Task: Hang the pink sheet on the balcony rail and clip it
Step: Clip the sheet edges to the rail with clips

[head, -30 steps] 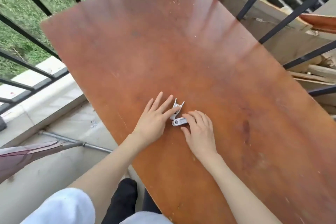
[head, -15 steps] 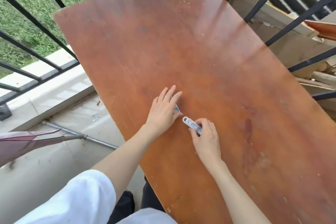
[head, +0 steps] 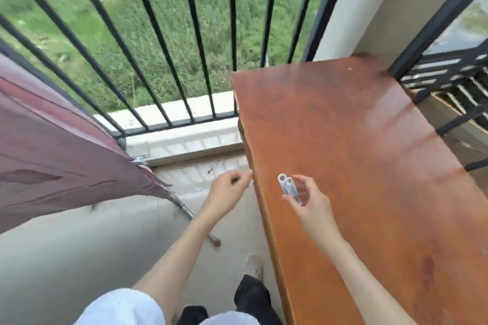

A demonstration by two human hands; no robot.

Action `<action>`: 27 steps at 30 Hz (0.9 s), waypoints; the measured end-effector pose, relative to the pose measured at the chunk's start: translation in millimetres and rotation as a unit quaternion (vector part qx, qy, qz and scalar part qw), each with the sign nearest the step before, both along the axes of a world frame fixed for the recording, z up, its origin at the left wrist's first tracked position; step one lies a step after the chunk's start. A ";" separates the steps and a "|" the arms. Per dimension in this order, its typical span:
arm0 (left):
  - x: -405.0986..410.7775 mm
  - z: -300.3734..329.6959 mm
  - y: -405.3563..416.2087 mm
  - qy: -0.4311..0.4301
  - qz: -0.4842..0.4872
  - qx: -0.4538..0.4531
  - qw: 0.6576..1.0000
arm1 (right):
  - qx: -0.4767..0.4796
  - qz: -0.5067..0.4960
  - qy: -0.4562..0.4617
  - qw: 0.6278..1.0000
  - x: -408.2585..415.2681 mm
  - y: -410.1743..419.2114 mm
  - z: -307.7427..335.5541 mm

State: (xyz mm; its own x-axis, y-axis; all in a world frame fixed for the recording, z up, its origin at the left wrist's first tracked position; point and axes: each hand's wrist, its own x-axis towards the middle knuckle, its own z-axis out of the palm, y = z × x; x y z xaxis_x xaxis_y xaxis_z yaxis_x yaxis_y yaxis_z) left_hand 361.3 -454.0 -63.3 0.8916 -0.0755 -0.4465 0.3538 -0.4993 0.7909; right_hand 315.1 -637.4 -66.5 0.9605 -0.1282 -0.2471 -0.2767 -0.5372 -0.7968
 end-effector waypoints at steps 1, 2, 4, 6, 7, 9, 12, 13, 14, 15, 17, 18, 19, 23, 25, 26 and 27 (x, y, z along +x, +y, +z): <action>-4.7 10.2 30.6 0.008 0.060 -0.035 0.998 | 0.000 0.048 -0.013 0.999 10.1 24.5 11.0; -9.3 20.9 62.9 0.006 0.112 -0.055 0.992 | -0.004 0.093 -0.025 0.995 19.4 50.6 21.2; -23.3 47.4 131.2 -0.015 0.221 -0.088 0.971 | -0.002 0.172 -0.048 0.984 33.3 110.5 42.0; -46.2 71.4 201.1 -0.048 0.312 -0.122 0.941 | 0.004 0.233 -0.070 0.970 39.4 178.2 58.9; -62.7 79.9 235.8 -0.060 0.345 -0.121 0.929 | 0.012 0.260 -0.076 0.963 37.3 215.4 67.4; -101.9 89.0 306.6 -0.079 0.405 -0.113 0.904 | 0.049 0.305 -0.080 0.948 24.9 297.3 81.4; -168.5 94.7 403.8 -0.097 0.482 -0.119 0.863 | 0.121 0.369 -0.058 0.920 -16.7 419.6 101.3; -192.5 98.1 432.3 -0.101 0.511 -0.134 0.843 | 0.130 0.396 -0.052 0.907 -31.3 458.0 105.2; -217.1 100.1 459.0 -0.101 0.536 -0.150 0.825 | 0.136 0.425 -0.043 0.894 -46.2 494.4 108.9; -241.7 102.3 481.9 -0.104 0.556 -0.161 0.809 | 0.138 0.457 -0.037 0.878 -59.9 528.8 109.4; -288.9 102.6 523.4 -0.117 0.577 -0.141 0.796 | 0.137 0.516 -0.039 0.845 -85.9 594.1 114.0; -309.7 102.1 541.3 -0.127 0.584 -0.122 0.793 | 0.142 0.540 -0.041 0.829 -98.3 624.1 117.8; -329.8 102.8 557.0 -0.140 0.600 -0.106 0.780 | 0.152 0.564 -0.038 0.811 -111.9 653.5 120.9; -392.6 109.2 620.4 -0.169 0.718 -0.114 0.666 | 0.189 0.620 0.012 0.761 -163.6 756.9 131.7; -414.8 116.3 661.3 -0.173 0.744 -0.125 0.633 | 0.209 0.634 0.042 0.744 -184.4 809.1 135.1; -422.9 121.8 683.4 -0.177 0.750 -0.125 0.625 | 0.217 0.638 0.055 0.737 -194.0 835.4 138.4; -429.4 127.1 704.8 -0.182 0.753 -0.121 0.620 | 0.224 0.640 0.069 0.731 -202.8 860.6 139.2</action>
State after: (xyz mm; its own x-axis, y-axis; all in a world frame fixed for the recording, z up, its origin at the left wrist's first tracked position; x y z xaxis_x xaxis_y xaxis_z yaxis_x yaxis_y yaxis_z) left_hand -68.1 250.8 63.8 0.0698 0.9402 -0.3334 0.0507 0.3305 0.9425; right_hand 112.3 223.2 72.7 0.1837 0.9785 -0.0939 0.1306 -0.1189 -0.9843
